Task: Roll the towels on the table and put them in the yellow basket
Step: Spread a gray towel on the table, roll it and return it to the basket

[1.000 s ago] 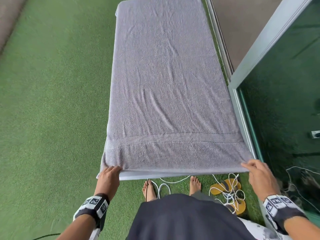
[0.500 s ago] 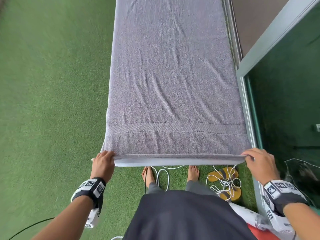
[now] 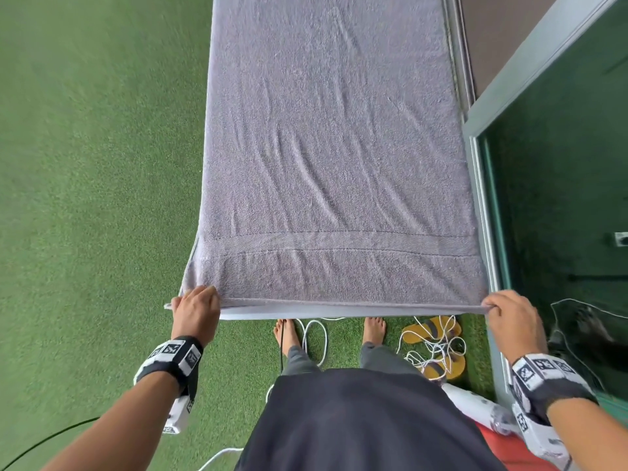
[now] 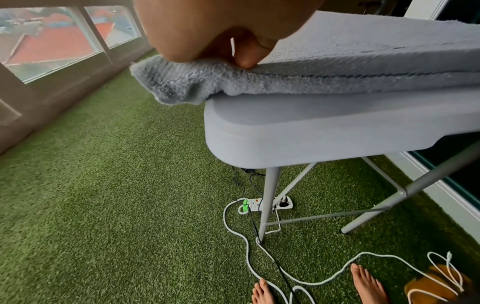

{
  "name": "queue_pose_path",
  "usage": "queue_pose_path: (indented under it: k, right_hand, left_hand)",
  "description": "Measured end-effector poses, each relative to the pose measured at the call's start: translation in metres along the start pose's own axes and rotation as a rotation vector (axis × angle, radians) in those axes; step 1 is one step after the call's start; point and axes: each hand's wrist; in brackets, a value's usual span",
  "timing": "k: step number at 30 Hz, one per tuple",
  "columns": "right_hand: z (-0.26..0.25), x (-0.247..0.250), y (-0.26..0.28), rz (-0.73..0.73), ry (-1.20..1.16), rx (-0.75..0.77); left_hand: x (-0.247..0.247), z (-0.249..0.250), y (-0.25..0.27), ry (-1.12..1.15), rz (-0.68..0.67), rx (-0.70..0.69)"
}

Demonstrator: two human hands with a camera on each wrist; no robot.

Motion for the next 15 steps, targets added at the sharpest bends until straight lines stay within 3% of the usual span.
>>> queue_pose_path:
  k: [6,11,15]
  right_hand:
    - [0.004,-0.001,0.020,0.080,-0.041,-0.055]
    - [0.003,0.003,0.019,0.138,0.050,-0.001]
    - [-0.007,0.003,0.000,0.101,0.049,-0.044]
  left_hand:
    - [-0.001,0.000,0.002,0.011,0.037,0.002]
    - [0.001,-0.004,0.002,0.013,0.022,-0.008]
    - [0.000,-0.006,-0.001,0.017,0.006,0.028]
Point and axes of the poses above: each hand's wrist, its own y-axis away from the middle knuckle, its own x-axis out of the back of the hand, z = x × y, and after that the axes turned 3 degrees about z, right-handed
